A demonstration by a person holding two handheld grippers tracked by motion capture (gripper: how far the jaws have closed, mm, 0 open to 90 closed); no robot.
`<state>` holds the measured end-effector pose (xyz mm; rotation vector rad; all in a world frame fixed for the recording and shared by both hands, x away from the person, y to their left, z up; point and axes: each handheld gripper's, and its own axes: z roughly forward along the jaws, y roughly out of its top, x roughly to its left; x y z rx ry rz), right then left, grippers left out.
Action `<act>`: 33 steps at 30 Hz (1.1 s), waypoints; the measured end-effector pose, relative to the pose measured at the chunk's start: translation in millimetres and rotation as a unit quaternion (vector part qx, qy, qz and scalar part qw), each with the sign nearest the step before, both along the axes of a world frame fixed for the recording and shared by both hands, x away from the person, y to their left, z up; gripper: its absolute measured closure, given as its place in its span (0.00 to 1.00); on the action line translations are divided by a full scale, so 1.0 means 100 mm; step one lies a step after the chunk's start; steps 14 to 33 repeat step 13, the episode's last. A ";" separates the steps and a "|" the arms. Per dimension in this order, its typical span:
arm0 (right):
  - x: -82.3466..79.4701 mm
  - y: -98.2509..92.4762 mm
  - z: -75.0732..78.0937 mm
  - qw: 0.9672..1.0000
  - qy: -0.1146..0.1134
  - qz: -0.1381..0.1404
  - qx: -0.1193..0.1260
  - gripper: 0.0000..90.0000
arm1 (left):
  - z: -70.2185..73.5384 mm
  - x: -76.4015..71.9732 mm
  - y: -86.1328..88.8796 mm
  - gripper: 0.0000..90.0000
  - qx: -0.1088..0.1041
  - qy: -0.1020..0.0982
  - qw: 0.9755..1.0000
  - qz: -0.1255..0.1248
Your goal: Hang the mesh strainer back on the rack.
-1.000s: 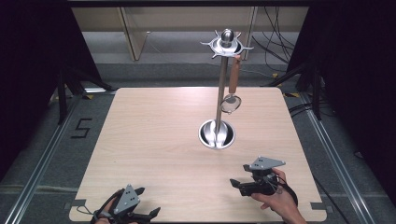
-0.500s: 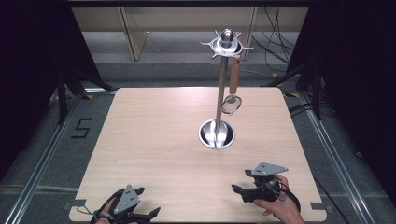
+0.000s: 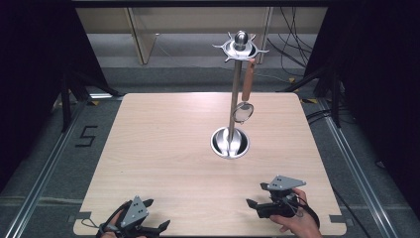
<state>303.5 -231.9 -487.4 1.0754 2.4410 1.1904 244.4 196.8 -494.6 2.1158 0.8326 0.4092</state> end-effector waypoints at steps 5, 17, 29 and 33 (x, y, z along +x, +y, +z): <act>0.02 -0.01 -0.01 1.000 0.003 0.004 -0.001 0.25 | 0.00 0.00 0.00 0.17 -0.003 -0.005 1.000 0.001; 0.02 -0.01 -0.01 1.000 0.000 0.000 -0.003 0.25 | 0.00 0.00 0.00 0.17 -0.002 -0.004 1.000 0.000; 0.02 -0.01 -0.01 1.000 0.000 0.000 -0.003 0.25 | 0.00 0.00 0.00 0.17 -0.002 -0.004 1.000 0.000; 0.02 -0.01 -0.01 1.000 0.000 0.000 -0.003 0.25 | 0.00 0.00 0.00 0.17 -0.002 -0.004 1.000 0.000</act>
